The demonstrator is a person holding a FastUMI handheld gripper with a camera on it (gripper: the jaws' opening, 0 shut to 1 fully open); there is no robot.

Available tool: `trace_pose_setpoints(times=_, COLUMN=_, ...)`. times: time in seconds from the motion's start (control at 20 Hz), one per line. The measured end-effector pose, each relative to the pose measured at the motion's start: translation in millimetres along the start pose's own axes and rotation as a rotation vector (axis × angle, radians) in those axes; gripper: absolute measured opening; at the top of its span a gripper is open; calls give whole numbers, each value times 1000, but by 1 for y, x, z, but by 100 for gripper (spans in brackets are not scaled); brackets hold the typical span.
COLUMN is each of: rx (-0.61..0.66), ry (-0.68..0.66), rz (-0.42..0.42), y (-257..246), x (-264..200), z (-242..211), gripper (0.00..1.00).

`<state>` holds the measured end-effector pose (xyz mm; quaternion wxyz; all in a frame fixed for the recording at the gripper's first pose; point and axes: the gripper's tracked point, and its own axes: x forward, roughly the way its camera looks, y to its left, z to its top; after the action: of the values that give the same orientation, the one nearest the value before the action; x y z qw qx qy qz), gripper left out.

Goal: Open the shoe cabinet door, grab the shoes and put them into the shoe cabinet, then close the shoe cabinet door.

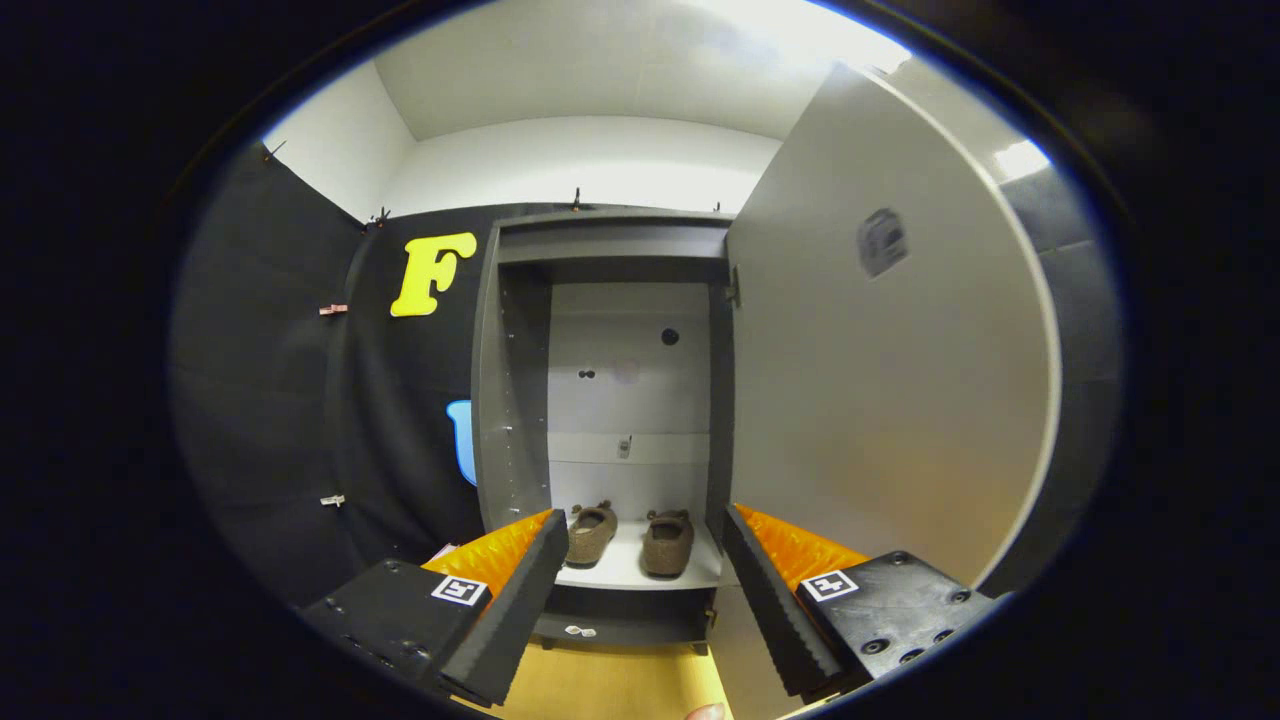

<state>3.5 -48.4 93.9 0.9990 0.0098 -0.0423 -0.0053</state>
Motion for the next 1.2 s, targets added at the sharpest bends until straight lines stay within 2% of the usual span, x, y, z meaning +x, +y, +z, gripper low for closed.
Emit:
trace_pose_setpoints(times=0.25, rx=-5, ry=-43, rz=-14, y=-33, x=-57, z=12, gripper=98)
trace_pose_setpoints(times=0.4, rx=-24, ry=-26, rz=-51, y=-68, x=-86, z=11, gripper=98)
trace_pose_setpoints(times=0.5, rx=-30, ry=-26, rz=-116, y=-98, x=-98, z=11, gripper=98)
trace_pose_setpoints(times=0.65, rx=-40, ry=14, rz=-258, y=-158, x=-109, z=-3, gripper=98)
trace_pose_setpoints(times=0.8, rx=-22, ry=58, rz=-378, y=-219, x=-106, z=-23, gripper=98)
trace_pose_setpoints(times=0.9, rx=-5, ry=82, rz=-408, y=-241, x=-96, z=-34, gripper=97)
trace_pose_setpoints(times=1.1, rx=22, ry=144, rz=-414, y=-261, x=-68, z=-71, gripper=98)
trace_pose_setpoints(times=1.2, rx=57, ry=177, rz=-388, y=-258, x=-54, z=-87, gripper=98)
